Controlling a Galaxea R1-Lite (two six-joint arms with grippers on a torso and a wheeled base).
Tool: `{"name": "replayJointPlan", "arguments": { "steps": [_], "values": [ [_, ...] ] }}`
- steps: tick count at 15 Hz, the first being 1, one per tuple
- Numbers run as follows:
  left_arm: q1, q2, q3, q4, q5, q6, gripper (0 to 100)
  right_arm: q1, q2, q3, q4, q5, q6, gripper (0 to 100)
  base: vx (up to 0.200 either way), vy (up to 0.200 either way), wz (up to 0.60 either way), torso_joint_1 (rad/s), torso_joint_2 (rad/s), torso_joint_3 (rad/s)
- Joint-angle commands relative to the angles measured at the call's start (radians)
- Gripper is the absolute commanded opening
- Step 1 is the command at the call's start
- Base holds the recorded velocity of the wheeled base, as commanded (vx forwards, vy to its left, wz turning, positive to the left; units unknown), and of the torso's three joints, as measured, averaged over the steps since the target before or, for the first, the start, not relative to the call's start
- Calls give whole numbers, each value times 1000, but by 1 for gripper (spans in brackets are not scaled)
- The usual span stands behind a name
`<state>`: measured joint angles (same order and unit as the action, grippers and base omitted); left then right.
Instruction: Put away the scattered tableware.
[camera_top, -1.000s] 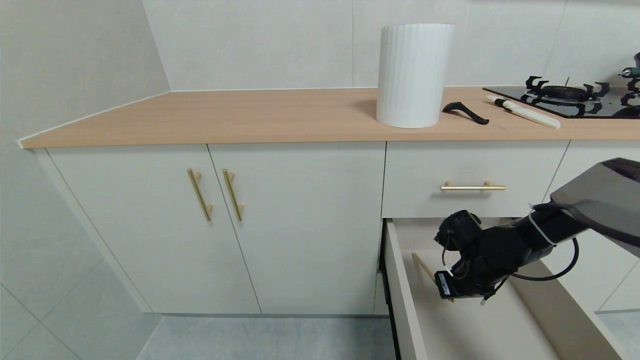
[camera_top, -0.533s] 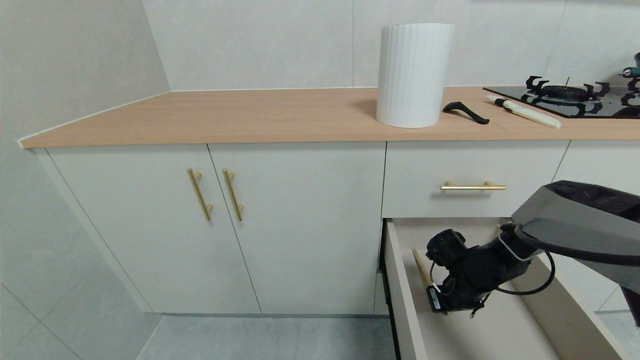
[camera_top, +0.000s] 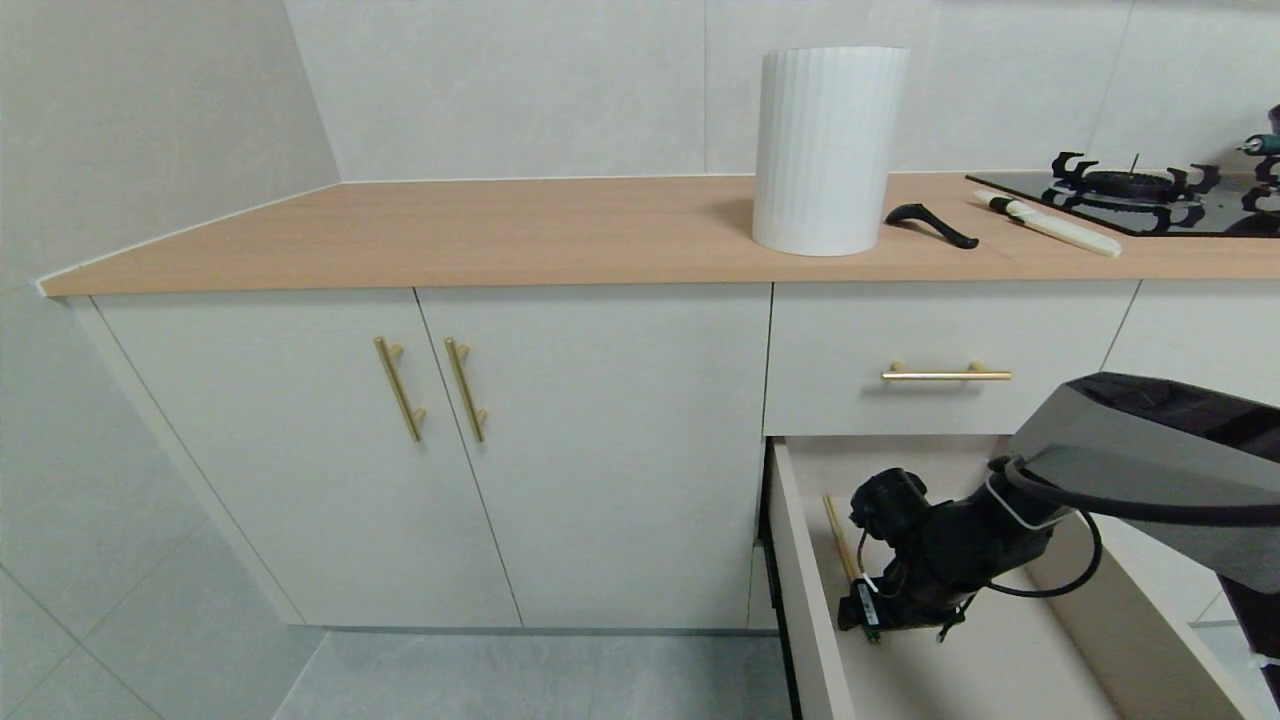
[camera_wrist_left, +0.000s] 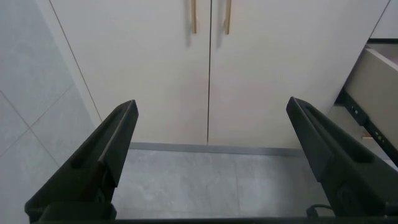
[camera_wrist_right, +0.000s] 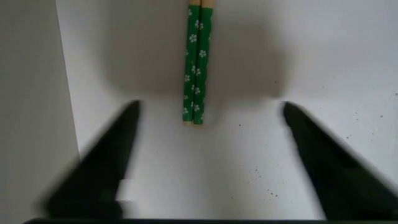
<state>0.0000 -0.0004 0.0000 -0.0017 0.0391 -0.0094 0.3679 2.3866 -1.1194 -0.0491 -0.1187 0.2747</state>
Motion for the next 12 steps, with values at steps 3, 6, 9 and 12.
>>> {"name": "replayJointPlan", "arguments": {
  "steps": [3,6,9,12],
  "values": [
    [0,0,0,-1,1,0,100,3,-43,19,0,1,0,100,0,0,0,0,0,0],
    [0,0,0,0,1,0,100,19,-273,98,9,8,1,100,0,0,0,0,0,0],
    [0,0,0,-1,1,0,100,16,-546,158,9,13,-6,100,0,0,0,0,0,0],
    [0,0,0,-1,2,0,100,-23,-759,181,26,4,-65,100,0,0,0,0,0,0]
  ]
}}
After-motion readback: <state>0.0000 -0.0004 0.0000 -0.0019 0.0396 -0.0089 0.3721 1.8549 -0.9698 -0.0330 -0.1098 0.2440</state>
